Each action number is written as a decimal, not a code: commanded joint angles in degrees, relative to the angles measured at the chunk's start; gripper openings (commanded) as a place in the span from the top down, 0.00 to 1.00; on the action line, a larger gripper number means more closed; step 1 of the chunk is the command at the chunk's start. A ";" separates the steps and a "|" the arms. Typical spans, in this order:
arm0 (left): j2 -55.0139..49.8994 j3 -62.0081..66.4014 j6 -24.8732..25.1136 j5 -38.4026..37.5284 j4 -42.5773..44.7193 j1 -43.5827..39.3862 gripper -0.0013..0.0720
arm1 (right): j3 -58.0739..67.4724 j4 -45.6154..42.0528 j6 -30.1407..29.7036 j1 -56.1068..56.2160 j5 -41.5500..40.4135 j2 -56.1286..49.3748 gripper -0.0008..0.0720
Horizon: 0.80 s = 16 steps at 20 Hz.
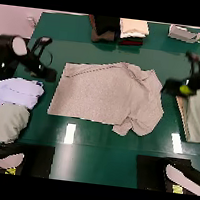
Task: Fold the shirts.
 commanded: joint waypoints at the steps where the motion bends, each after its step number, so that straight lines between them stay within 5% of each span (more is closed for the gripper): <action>1: 5.66 -11.50 -1.84 1.25 -0.39 0.17 0.30 | -19.78 -0.72 3.89 -0.98 1.31 8.72 0.18; 6: 5.88 -13.07 -2.34 2.82 -0.59 0.17 0.30 | -33.51 2.43 8.61 -0.98 -3.54 13.20 0.23; 13: 5.88 -13.07 -2.89 3.30 -0.59 0.17 0.30 | -34.18 6.82 8.63 -0.72 -10.99 7.93 0.33; 15: 5.88 -13.07 -2.89 3.10 -0.59 0.17 0.30 | -32.37 6.64 8.61 1.14 -12.28 5.35 0.42; 16: 5.88 -13.07 -2.89 2.60 -0.59 0.17 0.30 | -31.43 6.56 8.61 2.56 -12.79 4.28 0.63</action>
